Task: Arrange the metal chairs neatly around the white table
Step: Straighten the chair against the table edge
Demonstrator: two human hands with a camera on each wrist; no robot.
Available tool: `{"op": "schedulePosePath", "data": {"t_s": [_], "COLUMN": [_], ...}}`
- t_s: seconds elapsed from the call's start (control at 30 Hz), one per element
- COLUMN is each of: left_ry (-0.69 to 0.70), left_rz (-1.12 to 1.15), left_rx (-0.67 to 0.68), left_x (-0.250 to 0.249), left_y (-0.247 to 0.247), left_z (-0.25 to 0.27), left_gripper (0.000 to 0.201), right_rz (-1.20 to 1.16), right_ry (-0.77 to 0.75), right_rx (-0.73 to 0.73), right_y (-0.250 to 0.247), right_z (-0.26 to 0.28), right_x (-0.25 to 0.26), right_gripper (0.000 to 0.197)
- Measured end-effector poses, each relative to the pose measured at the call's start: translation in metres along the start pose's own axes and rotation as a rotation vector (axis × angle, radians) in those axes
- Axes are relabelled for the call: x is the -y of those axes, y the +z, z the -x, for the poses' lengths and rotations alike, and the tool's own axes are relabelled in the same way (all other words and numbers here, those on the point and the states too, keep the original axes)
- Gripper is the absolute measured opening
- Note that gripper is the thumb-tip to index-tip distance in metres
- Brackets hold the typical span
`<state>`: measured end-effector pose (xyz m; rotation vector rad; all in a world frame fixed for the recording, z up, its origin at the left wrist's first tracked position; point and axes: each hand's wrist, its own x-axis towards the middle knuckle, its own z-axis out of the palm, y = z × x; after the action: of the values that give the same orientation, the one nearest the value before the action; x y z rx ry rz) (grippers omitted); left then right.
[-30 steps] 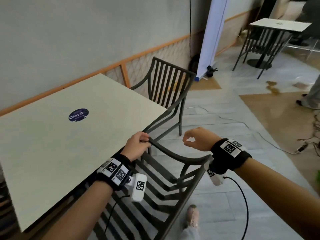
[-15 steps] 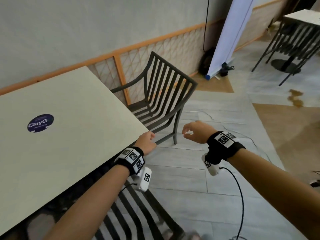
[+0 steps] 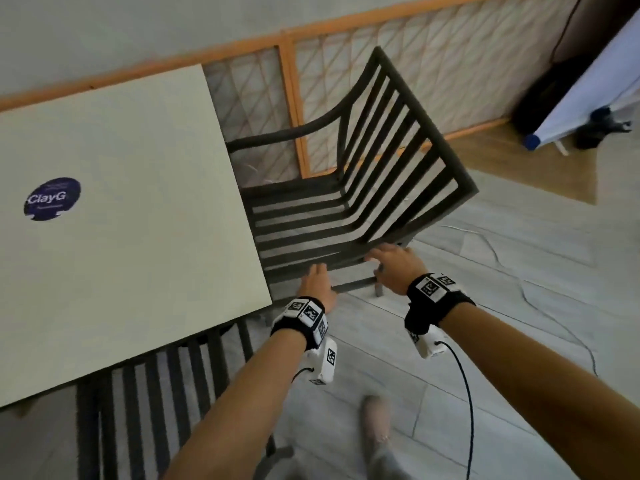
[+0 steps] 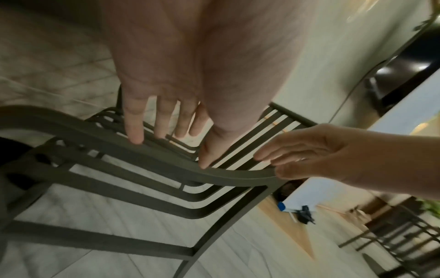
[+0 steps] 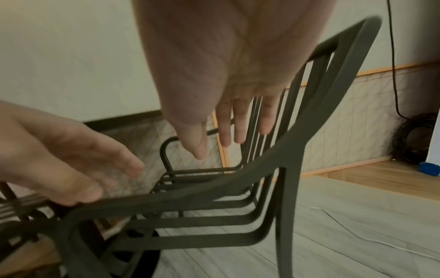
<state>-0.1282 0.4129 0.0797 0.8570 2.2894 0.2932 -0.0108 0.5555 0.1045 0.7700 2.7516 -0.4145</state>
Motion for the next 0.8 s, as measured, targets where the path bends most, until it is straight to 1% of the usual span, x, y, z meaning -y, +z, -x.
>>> {"op": "schedulePosePath", "data": {"t_s": [0.03, 0.1, 0.2, 0.27, 0.33, 0.5, 0.57, 0.63, 0.7, 0.8], "left_ry": [-0.02, -0.061, -0.13, -0.138, -0.129, -0.213, -0.221, -0.223, -0.206, -0.194], "left_rz": [-0.002, -0.039, -0.084, -0.089, -0.074, -0.043, -0.049, -0.083, -0.075, -0.024], "left_rx": [-0.025, -0.057, -0.023, -0.024, -0.069, -0.271, -0.301, -0.265, -0.257, -0.304], "left_x": [0.001, 0.005, 0.015, 0.021, 0.021, 0.015, 0.014, 0.014, 0.017, 0.022], "left_y": [0.005, 0.013, 0.029, 0.039, 0.047, 0.07, 0.074, 0.07, 0.062, 0.055], "left_z": [-0.011, -0.03, -0.056, -0.069, -0.077, -0.098, -0.105, -0.113, -0.123, -0.137], "left_gripper": [0.069, 0.071, 0.073, 0.071, 0.069, 0.092, 0.097, 0.1, 0.097, 0.092], "right_rz": [0.031, 0.133, 0.285, 0.343, 0.35, 0.348, 0.357, 0.347, 0.326, 0.293], "right_ry": [-0.02, -0.045, -0.059, -0.104, -0.138, -0.144, -0.144, -0.144, -0.146, -0.156], "right_rx": [-0.027, -0.032, -0.008, -0.023, -0.059, -0.115, -0.106, -0.129, -0.152, -0.167], "right_y": [0.006, 0.02, 0.045, 0.056, 0.058, 0.07, 0.069, 0.065, 0.061, 0.057], "right_z": [-0.013, -0.036, -0.058, -0.068, -0.076, -0.088, -0.091, -0.1, -0.111, -0.127], "right_x": [-0.01, -0.028, -0.051, -0.062, -0.066, -0.066, -0.067, -0.068, -0.067, -0.066], "right_gripper": [0.041, 0.051, 0.063, 0.065, 0.066, 0.083, 0.082, 0.077, 0.072, 0.067]}}
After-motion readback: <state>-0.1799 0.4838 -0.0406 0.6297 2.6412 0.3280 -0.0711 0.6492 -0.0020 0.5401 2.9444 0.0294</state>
